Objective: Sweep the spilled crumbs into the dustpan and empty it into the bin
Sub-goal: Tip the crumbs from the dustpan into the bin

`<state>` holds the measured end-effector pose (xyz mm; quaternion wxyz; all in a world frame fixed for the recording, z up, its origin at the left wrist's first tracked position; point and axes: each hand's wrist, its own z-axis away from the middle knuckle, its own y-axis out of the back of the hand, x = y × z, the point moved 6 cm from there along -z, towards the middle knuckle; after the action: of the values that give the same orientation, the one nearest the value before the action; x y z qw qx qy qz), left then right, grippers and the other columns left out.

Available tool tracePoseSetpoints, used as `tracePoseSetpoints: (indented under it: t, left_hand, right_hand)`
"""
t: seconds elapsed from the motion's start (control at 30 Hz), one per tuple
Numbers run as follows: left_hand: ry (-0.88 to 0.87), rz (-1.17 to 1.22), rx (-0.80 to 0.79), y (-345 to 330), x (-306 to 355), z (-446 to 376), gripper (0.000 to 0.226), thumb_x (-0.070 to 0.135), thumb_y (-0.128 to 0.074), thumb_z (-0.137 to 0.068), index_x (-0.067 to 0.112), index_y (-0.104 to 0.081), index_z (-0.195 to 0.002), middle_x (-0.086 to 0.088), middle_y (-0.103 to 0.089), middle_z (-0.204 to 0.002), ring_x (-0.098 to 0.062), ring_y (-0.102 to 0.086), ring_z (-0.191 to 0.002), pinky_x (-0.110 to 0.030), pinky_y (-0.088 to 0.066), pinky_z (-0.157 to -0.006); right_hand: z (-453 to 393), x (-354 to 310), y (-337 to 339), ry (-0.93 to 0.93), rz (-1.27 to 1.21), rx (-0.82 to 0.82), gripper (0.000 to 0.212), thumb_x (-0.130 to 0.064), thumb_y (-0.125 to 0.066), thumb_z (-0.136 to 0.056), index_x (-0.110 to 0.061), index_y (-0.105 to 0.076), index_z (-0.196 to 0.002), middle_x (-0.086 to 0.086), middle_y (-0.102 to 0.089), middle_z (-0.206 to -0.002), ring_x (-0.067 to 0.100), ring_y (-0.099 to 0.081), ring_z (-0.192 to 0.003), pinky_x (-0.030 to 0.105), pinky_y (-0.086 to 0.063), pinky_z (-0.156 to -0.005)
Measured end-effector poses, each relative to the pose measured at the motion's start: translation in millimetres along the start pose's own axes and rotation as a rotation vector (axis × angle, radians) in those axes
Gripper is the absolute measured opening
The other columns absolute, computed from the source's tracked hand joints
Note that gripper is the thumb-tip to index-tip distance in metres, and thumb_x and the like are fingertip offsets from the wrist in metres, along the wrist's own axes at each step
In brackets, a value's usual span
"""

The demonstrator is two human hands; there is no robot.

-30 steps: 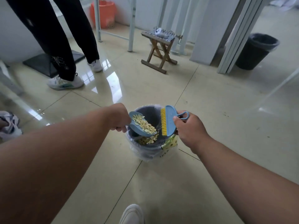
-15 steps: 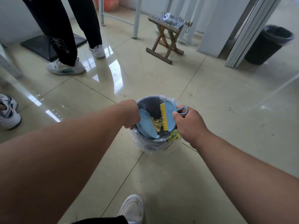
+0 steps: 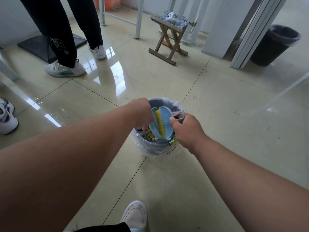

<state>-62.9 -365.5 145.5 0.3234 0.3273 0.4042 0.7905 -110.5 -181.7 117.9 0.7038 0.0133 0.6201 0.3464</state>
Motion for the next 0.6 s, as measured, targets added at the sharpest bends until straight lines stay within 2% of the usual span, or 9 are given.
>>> tracePoseSetpoints:
  t: [0.13,0.23,0.3,0.37,0.43,0.47,0.53,0.6]
  left_hand:
    - [-0.028,-0.120,-0.026,2,7,7,0.007,0.018,-0.072,-0.092,0.016,-0.074,-0.086,0.001,-0.066,-0.067,-0.011,-0.058,-0.052,-0.022,-0.049,-0.052]
    - [-0.013,-0.196,-0.017,5,6,8,0.023,0.019,-0.082,-0.085,0.011,-0.065,-0.073,0.000,-0.063,-0.062,-0.014,-0.056,-0.051,-0.028,-0.054,-0.061]
    - [0.006,-0.166,-0.028,7,6,9,0.026,0.020,-0.083,-0.082,0.008,-0.062,-0.071,-0.001,-0.067,-0.059,-0.015,-0.059,-0.049,-0.028,-0.052,-0.055]
    - [0.045,-0.009,-0.038,9,5,11,0.012,0.016,-0.078,-0.083,0.005,-0.073,-0.083,-0.003,-0.076,-0.065,-0.018,-0.064,-0.050,-0.029,-0.056,-0.055]
    - [0.052,0.240,-0.036,12,14,18,0.014,0.011,-0.068,-0.089,0.002,-0.077,-0.093,-0.003,-0.078,-0.067,-0.017,-0.064,-0.046,-0.028,-0.058,-0.051]
    - [0.034,0.345,-0.039,14,23,24,0.017,0.011,-0.063,-0.094,0.001,-0.077,-0.094,-0.004,-0.076,-0.064,-0.014,-0.060,-0.040,-0.024,-0.054,-0.043]
    - [-0.031,0.510,-0.058,20,49,39,0.024,0.013,-0.059,-0.102,0.000,-0.078,-0.094,-0.012,-0.079,-0.071,-0.012,-0.055,-0.037,-0.019,-0.049,-0.042]
    - [-0.110,0.642,-0.082,28,80,53,0.026,0.014,-0.058,-0.104,0.001,-0.079,-0.096,-0.014,-0.080,-0.078,-0.017,-0.060,-0.048,-0.024,-0.055,-0.053]
  right_hand:
    - [-3,0,-4,-0.002,0.013,0.012,0.016,-0.032,-0.059,-0.099,-0.025,-0.072,-0.106,-0.004,-0.074,-0.094,0.018,-0.071,-0.089,0.040,-0.061,-0.085]
    - [-4,0,1,-0.015,-0.021,0.056,0.017,-0.034,-0.059,-0.097,-0.025,-0.071,-0.102,-0.001,-0.074,-0.092,0.022,-0.072,-0.088,0.044,-0.063,-0.081]
    - [-1,-2,13,-0.012,-0.049,0.079,0.014,-0.032,-0.060,-0.098,-0.024,-0.071,-0.097,0.002,-0.074,-0.091,0.028,-0.072,-0.091,0.046,-0.062,-0.082]
    - [1,-7,25,0.022,-0.068,0.098,0.012,-0.033,-0.062,-0.098,-0.028,-0.071,-0.091,0.003,-0.075,-0.092,0.030,-0.072,-0.093,0.050,-0.062,-0.084]
    - [6,-15,52,0.071,-0.081,0.145,0.012,-0.036,-0.063,-0.096,-0.038,-0.071,-0.087,-0.002,-0.076,-0.092,0.025,-0.074,-0.091,0.050,-0.061,-0.086]
    - [8,-20,68,0.095,-0.077,0.176,0.013,-0.037,-0.063,-0.096,-0.041,-0.070,-0.087,-0.005,-0.075,-0.093,0.022,-0.073,-0.092,0.048,-0.061,-0.087]
    - [16,-32,104,0.147,-0.026,0.247,0.010,-0.036,-0.062,-0.099,-0.039,-0.070,-0.093,-0.009,-0.074,-0.095,0.019,-0.072,-0.095,0.040,-0.060,-0.087]
    - [29,-46,143,0.204,0.031,0.316,0.013,-0.035,-0.061,-0.100,-0.032,-0.072,-0.105,-0.010,-0.074,-0.097,0.015,-0.070,-0.095,0.028,-0.055,-0.080]
